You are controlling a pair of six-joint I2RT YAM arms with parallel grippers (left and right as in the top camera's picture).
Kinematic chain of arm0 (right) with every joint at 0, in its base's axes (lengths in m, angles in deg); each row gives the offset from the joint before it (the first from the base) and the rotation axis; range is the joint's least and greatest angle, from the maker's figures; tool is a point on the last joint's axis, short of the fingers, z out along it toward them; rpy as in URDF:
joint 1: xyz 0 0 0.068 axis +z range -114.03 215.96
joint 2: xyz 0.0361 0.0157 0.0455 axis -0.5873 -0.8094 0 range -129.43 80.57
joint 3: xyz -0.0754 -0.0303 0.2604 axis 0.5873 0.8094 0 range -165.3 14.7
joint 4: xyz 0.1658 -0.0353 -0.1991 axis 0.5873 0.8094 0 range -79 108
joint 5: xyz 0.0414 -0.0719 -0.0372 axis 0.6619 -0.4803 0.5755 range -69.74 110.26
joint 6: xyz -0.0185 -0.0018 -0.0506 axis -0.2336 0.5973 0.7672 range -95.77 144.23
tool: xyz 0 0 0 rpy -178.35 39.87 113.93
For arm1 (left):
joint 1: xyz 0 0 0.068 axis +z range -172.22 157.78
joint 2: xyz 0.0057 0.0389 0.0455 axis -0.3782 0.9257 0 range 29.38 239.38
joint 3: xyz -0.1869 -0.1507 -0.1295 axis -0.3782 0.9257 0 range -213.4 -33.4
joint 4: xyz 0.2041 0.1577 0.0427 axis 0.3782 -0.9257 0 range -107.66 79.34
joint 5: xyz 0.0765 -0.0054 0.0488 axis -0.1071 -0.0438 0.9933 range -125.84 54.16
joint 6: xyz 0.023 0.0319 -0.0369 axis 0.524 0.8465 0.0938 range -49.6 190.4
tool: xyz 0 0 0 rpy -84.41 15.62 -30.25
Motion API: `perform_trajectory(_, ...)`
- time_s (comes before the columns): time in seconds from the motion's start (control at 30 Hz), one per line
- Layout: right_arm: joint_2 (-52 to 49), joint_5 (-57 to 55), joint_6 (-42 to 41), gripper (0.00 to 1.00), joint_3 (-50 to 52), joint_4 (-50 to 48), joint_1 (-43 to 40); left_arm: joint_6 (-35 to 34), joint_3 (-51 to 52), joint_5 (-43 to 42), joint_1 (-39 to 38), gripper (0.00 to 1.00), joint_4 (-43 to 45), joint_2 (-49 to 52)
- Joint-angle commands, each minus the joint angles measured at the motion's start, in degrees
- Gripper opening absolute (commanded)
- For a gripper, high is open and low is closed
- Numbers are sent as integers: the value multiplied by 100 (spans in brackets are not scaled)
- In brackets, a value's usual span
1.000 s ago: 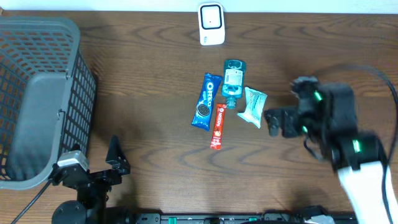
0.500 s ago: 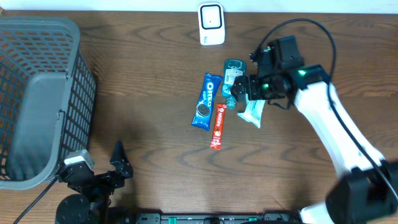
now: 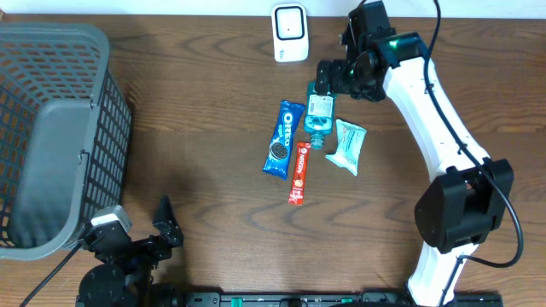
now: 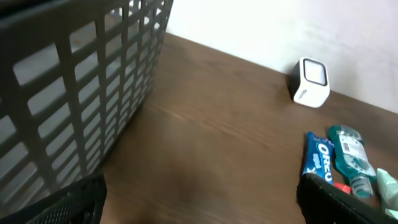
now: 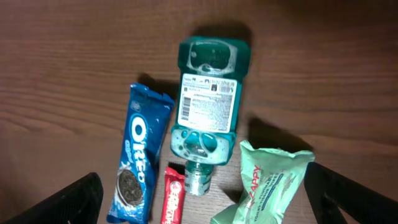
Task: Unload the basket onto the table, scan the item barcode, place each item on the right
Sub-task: 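Reach the right gripper toward the teal mouthwash bottle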
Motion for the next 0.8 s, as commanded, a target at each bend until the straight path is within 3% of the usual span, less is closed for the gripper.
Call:
perform_trajectory(0.0, -46, 35, 31, 99, -101, -13, 111, -33, 20, -66, 0, 98, -177, 17)
perform_trajectory(0.13, -107, -1593, -501, 99, -101, 367, 551, -33, 20, -66, 0, 98, -457, 17)
perform_trajectory(0.27, -310, -2813, -507, 99, -101, 560, 1141, -35, 20, -66, 0, 98, -680, 17)
perform_trajectory(0.77, -1458, -4983, -741, 95, -101, 940, 2055, -33, 20, -66, 0, 98, -927, 17)
